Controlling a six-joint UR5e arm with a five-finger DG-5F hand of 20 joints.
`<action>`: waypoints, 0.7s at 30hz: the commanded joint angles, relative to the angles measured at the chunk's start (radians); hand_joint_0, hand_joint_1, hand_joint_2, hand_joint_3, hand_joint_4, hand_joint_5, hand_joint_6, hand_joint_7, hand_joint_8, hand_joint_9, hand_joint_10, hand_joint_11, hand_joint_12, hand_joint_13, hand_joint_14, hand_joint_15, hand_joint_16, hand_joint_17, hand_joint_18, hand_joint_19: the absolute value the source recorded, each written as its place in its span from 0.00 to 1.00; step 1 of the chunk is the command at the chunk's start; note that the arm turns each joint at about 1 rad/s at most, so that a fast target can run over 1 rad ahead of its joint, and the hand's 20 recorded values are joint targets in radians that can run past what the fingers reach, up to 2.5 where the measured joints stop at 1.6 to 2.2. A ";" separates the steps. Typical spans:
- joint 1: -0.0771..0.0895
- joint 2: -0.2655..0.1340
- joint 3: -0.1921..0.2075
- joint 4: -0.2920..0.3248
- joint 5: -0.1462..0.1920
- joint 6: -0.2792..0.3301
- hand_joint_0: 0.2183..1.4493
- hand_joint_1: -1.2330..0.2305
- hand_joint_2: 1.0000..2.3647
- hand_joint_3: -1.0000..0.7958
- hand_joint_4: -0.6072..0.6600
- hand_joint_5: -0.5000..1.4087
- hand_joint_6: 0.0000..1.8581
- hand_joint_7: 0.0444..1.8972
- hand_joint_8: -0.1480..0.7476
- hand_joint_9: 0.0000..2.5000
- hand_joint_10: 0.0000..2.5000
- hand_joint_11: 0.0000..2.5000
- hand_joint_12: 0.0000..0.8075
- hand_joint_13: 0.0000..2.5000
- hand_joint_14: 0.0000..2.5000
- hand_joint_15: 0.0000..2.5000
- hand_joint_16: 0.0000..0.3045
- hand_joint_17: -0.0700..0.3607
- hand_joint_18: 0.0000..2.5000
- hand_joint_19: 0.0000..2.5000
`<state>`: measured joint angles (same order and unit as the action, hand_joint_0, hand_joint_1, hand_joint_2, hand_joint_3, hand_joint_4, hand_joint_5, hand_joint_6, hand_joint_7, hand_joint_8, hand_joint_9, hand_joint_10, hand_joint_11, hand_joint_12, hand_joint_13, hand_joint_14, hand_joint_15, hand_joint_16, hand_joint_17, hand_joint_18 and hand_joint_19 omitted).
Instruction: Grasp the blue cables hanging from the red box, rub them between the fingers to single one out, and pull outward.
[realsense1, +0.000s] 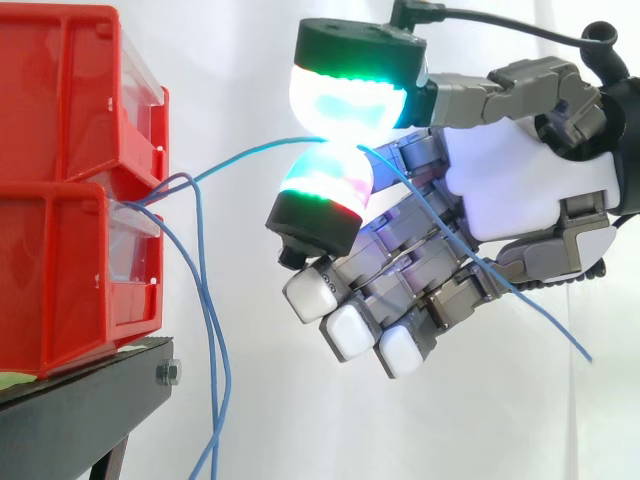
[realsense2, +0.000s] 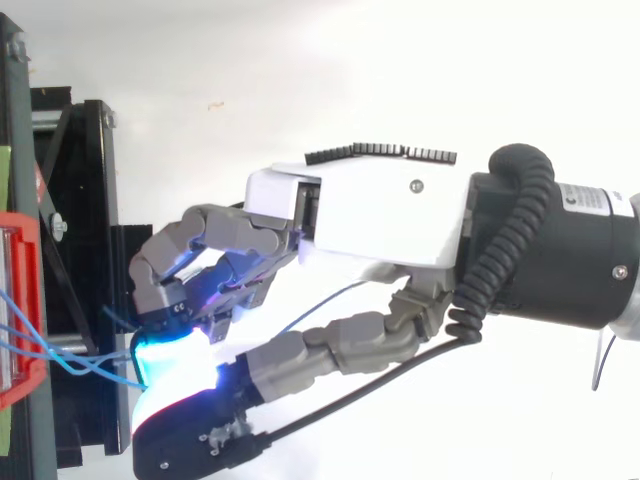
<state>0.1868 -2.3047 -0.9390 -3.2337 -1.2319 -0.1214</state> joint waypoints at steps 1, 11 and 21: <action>0.000 -0.001 -0.001 -0.001 0.000 -0.007 0.34 0.31 0.02 0.47 0.49 0.17 0.49 0.65 0.50 0.33 0.01 0.21 0.48 0.32 0.01 0.23 0.17 0.43 0.28 0.26; 0.000 -0.001 -0.001 -0.012 -0.001 0.000 0.35 0.33 0.02 0.57 0.37 0.18 0.51 0.71 0.48 0.35 0.01 0.20 0.49 0.34 0.01 0.24 0.17 0.43 0.29 0.26; 0.000 -0.001 -0.020 -0.032 -0.003 -0.009 0.35 0.33 0.02 0.62 0.29 0.18 0.51 0.71 0.47 0.37 0.01 0.19 0.48 0.35 0.01 0.23 0.17 0.43 0.30 0.26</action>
<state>0.1872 -2.3055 -0.9456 -3.2595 -1.2313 -0.1294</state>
